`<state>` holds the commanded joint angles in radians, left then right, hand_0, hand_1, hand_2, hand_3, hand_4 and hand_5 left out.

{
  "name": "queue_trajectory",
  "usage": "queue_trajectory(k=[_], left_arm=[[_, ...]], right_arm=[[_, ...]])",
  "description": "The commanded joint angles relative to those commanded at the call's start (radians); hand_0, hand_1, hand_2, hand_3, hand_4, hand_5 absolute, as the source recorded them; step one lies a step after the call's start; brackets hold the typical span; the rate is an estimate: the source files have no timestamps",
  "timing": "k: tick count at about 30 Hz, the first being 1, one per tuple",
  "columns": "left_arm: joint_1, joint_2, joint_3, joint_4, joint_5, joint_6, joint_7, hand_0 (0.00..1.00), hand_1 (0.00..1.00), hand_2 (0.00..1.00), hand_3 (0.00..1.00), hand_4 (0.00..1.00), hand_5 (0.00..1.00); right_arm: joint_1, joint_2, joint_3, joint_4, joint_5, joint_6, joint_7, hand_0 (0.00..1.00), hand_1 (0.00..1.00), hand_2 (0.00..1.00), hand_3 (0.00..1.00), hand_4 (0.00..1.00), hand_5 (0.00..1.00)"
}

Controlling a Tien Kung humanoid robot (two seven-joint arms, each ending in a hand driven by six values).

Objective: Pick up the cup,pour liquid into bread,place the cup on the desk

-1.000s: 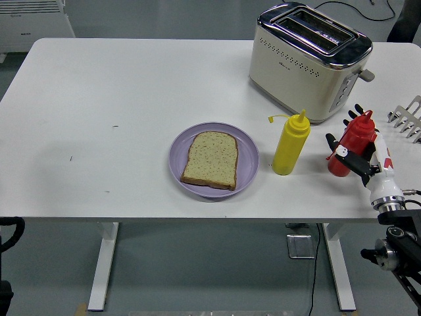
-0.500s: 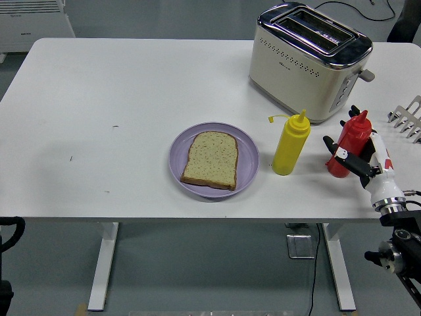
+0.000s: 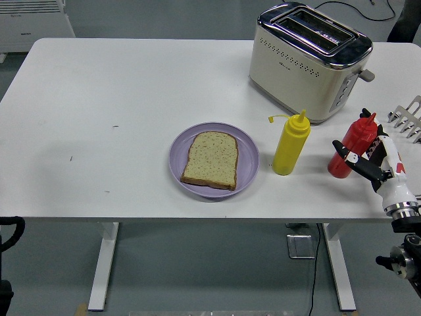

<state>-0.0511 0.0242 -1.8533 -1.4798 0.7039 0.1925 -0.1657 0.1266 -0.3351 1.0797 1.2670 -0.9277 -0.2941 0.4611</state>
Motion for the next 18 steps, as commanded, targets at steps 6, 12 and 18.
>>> queue_trajectory(k=[6,12,18], left_arm=[[-0.001,0.000,0.000,0.000,0.000,0.000,0.000,0.750,0.754,0.761,0.652,0.595,0.998],[-0.001,0.000,0.002,0.000,0.000,0.000,0.000,0.750,0.754,0.761,0.652,0.595,0.998],[-0.002,0.000,0.003,0.000,0.000,0.000,0.000,0.750,0.754,0.761,0.652,0.596,0.998]], right_arm=[[-0.031,-0.014,0.020,0.023,-0.010,0.008,-0.006,0.998,0.938,0.998,0.998,0.903,0.208],[-0.066,-0.028,0.043,0.054,-0.019,0.023,-0.016,0.998,0.941,0.998,0.998,0.924,0.207],[-0.103,-0.037,0.070,0.069,-0.025,0.030,-0.023,0.997,0.942,0.998,0.998,0.926,0.207]])
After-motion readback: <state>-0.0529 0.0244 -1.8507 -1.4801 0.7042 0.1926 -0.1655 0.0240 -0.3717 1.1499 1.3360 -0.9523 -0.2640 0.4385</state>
